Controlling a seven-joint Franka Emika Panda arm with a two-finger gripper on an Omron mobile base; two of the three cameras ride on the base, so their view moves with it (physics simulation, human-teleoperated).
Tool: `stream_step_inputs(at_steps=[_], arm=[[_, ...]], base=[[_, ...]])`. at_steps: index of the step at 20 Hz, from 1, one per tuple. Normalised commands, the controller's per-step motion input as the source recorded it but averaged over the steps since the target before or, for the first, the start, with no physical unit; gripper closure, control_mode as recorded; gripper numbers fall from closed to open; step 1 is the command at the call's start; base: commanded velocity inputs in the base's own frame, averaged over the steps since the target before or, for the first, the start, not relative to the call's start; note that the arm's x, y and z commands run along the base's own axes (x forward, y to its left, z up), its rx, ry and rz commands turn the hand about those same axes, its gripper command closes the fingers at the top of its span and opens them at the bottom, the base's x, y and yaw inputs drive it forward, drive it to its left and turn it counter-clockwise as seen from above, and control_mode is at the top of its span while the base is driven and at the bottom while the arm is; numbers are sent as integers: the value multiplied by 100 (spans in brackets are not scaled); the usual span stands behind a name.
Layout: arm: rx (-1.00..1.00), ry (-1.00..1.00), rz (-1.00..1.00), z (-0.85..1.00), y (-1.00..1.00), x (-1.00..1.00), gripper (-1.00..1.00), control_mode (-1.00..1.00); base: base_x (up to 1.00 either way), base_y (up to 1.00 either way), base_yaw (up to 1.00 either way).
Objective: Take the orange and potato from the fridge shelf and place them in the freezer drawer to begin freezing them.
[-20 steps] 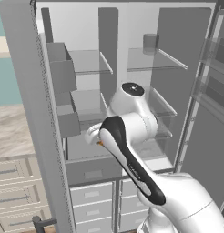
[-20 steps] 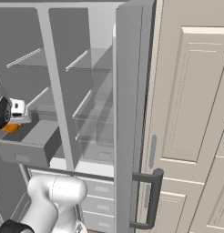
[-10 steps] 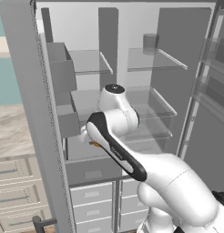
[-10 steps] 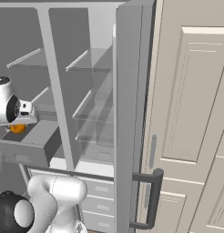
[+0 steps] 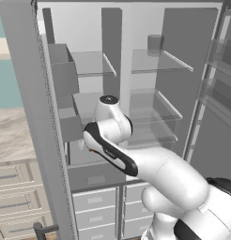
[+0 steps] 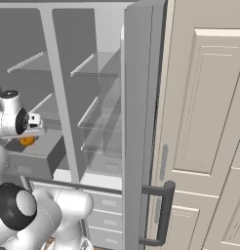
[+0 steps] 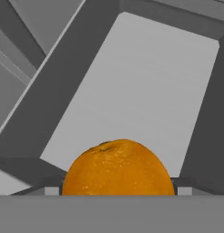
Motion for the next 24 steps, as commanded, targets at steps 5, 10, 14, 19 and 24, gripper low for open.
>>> stream_step_inputs(at_steps=[5,10,14,19,24], arm=[[0,0,0,-38,5,40,100,-100],[0,0,0,-51,18,40,100,-100],[0,0,0,-40,23,45,100,-100],[0,-2,0,-43,12,42,100,-100],[0,-5,0,-44,13,64,100,-100]], base=[[0,0,0],[0,0,0],[0,0,0],[0,0,0],[0,0,0]])
